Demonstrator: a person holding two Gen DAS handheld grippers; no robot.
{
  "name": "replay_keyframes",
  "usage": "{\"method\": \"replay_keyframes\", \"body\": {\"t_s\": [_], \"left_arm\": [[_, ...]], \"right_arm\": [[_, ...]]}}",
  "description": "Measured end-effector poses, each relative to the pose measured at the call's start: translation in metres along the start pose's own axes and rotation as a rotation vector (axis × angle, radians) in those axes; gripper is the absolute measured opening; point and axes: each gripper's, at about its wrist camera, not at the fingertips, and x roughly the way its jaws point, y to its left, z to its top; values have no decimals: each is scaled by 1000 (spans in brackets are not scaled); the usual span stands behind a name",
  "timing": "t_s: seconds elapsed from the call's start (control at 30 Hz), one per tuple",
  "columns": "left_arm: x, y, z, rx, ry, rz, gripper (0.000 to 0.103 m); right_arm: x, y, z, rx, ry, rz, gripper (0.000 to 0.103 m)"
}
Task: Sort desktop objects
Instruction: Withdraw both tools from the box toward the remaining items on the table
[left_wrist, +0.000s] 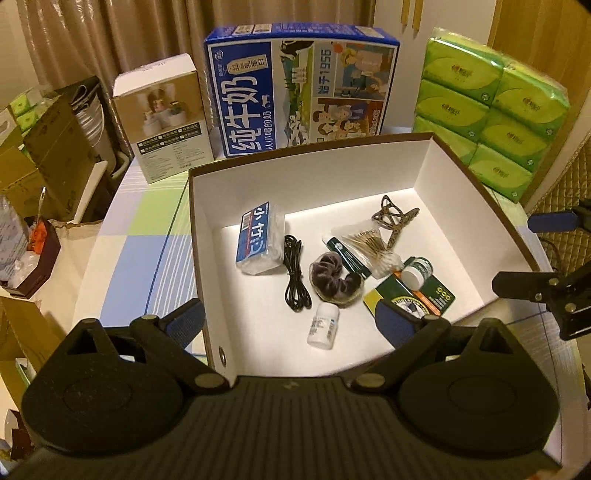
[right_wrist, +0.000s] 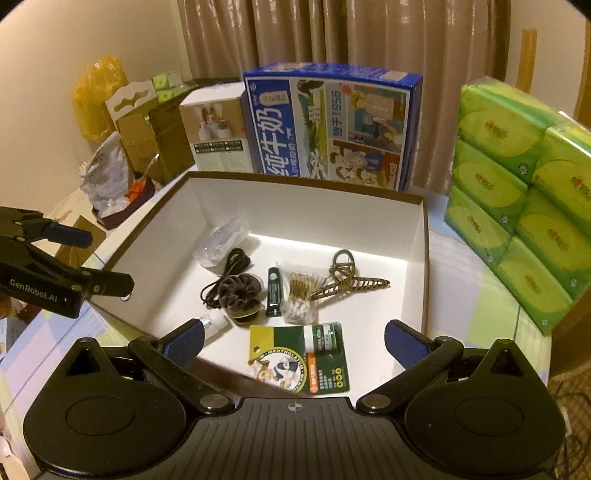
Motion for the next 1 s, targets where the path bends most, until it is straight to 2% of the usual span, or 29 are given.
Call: {"method": "replay_keyframes", "body": {"t_s": [0.5, 1.0], "left_arm": [[-53, -17, -37, -26, -48, -1, 97], [-66, -33, -77, -50, -12, -8, 97]], "right_arm": [[-49, 28, -35, 20, -52, -6, 101], [-64, 38, -70, 57, -39, -11, 101]]}}
